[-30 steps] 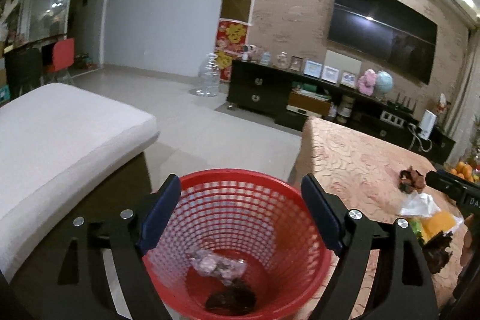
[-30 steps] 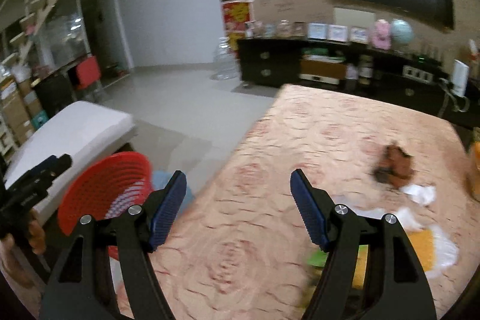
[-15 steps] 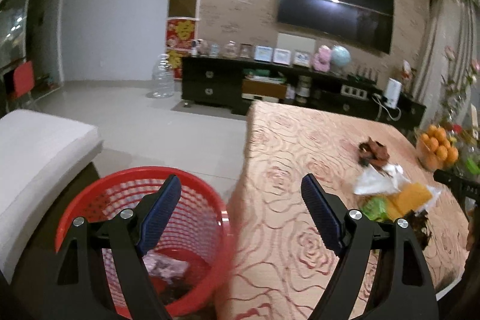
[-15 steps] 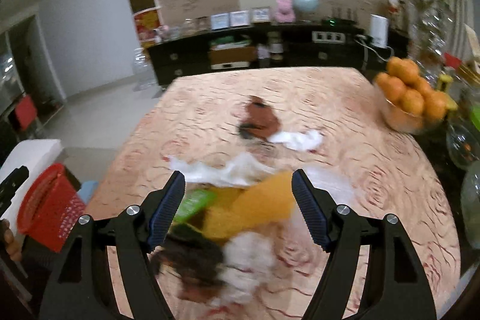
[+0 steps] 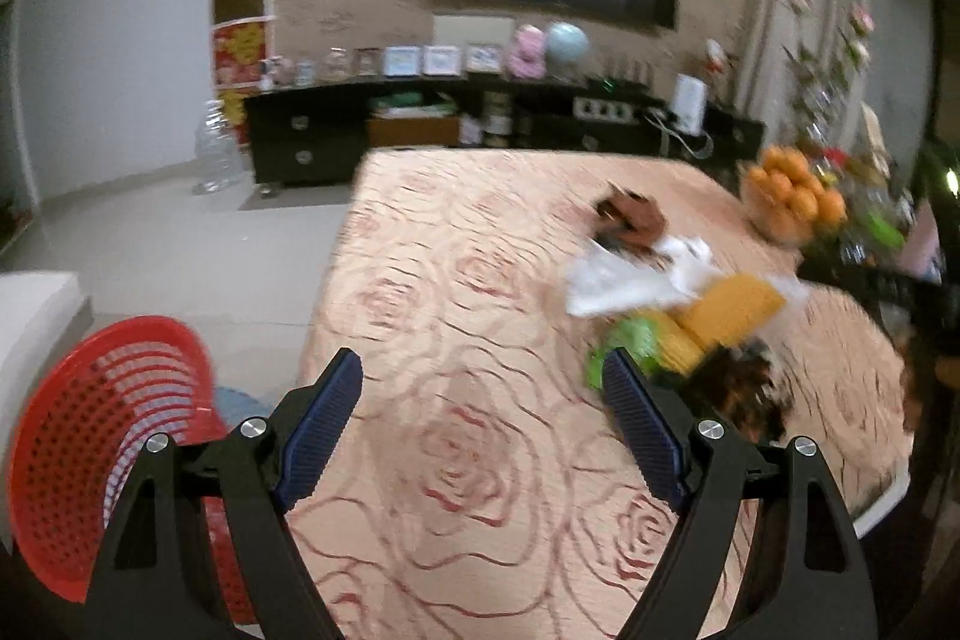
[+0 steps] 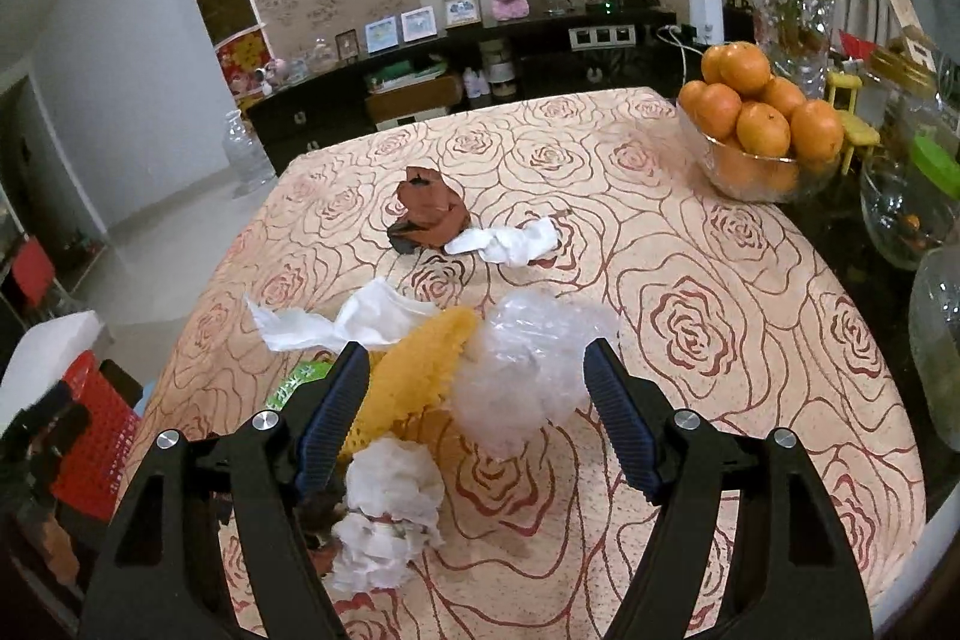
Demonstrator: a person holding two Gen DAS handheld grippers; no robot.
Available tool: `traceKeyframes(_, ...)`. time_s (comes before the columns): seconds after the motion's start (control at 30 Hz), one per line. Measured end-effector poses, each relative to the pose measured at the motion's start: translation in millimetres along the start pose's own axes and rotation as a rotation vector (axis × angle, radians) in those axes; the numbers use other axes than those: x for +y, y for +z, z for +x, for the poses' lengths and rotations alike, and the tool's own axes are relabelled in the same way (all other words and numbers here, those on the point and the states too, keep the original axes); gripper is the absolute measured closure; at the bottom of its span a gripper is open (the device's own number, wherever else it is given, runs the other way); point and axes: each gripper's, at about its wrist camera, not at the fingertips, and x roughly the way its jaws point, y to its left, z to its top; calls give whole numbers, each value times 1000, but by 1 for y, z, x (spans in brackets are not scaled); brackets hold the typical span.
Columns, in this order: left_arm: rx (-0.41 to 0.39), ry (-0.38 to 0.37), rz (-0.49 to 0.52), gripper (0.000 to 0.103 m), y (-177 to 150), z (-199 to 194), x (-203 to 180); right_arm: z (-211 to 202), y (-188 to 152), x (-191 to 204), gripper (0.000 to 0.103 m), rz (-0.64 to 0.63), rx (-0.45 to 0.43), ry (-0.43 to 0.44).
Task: Collect trash
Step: 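Move both open tools back to the table trash, then grasp the green-yellow fuzzy item with the left tool while the right tool grasps a black bag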
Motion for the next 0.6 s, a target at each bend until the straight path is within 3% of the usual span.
traceKeyframes(0.23, 112, -79, 121, 24, -22, 31, -39, 3, 1, -8, 31, 32, 10, 24)
traceKeyframes(0.47, 168, -119, 191, 25, -39, 55, -64, -3, 4, -11, 31, 50, 1, 57)
traceKeyframes(0.6, 191, -150, 216, 40, -42, 69, -76, -3, 3, -10, 31, 48, 2, 64)
